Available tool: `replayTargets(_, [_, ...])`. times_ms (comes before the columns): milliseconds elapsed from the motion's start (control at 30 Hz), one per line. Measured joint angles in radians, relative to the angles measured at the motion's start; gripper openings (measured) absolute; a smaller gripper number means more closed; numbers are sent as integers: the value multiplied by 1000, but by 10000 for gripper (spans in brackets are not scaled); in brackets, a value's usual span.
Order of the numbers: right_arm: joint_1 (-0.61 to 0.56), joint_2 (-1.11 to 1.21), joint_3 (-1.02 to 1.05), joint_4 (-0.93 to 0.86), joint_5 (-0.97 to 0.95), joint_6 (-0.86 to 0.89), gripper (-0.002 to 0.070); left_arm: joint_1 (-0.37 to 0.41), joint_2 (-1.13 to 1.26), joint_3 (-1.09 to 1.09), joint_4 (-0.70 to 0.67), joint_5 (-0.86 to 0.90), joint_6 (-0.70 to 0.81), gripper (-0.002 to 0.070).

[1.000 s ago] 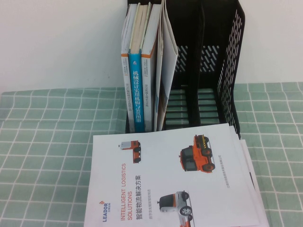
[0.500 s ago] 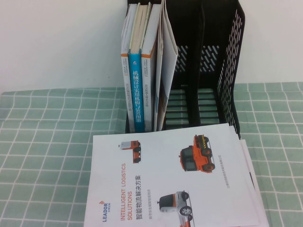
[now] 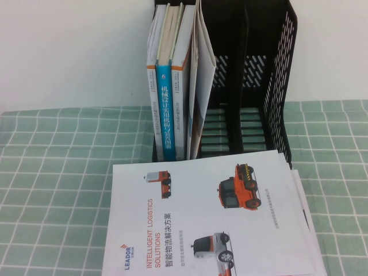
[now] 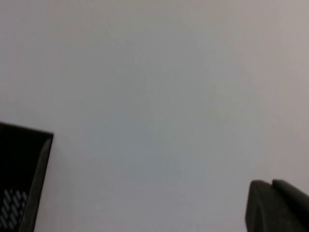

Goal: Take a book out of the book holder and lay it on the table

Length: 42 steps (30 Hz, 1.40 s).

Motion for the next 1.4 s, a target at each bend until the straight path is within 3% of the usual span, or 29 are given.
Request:
replayTargets(167, [0, 119, -61, 14, 115, 13, -2, 0, 93, 18, -53, 33, 69, -1])
replayTargets(367, [14, 250, -134, 18, 179, -9, -2, 0, 255, -28, -37, 307, 144, -1])
replayTargets(600, [112, 372, -193, 65, 184, -9, -2, 0, 519, -172, -53, 485, 219, -1])
replayTargets(700, [180, 462, -198, 76, 153, -26, -2, 0, 689, -284, -176, 622, 365, -1])
replayTargets(800, [261, 563, -198, 79, 108, -39, -2, -1, 861, -386, -380, 760, 609, -1])
replayTargets(900, [343, 653, -198, 81, 48, -68, -2, -23, 1000, -472, -548, 786, 790, -1])
replayTargets(1000, [438, 735, -198, 81, -53, -74, -2, -93, 1100, -557, -599, 719, 870, -1])
replayTargets(1133, [585, 817, -198, 29, -199, -15, -2, -239, 1181, -649, -568, 597, 847, -1])
replayTargets(1300, [725, 898, -198, -179, -268, 213, -2, -442, 1247, -691, -522, 360, 762, -1])
replayTargets(1400, [757, 956, -198, -302, -305, 358, -2, -520, 1289, -691, -548, 192, 726, -1])
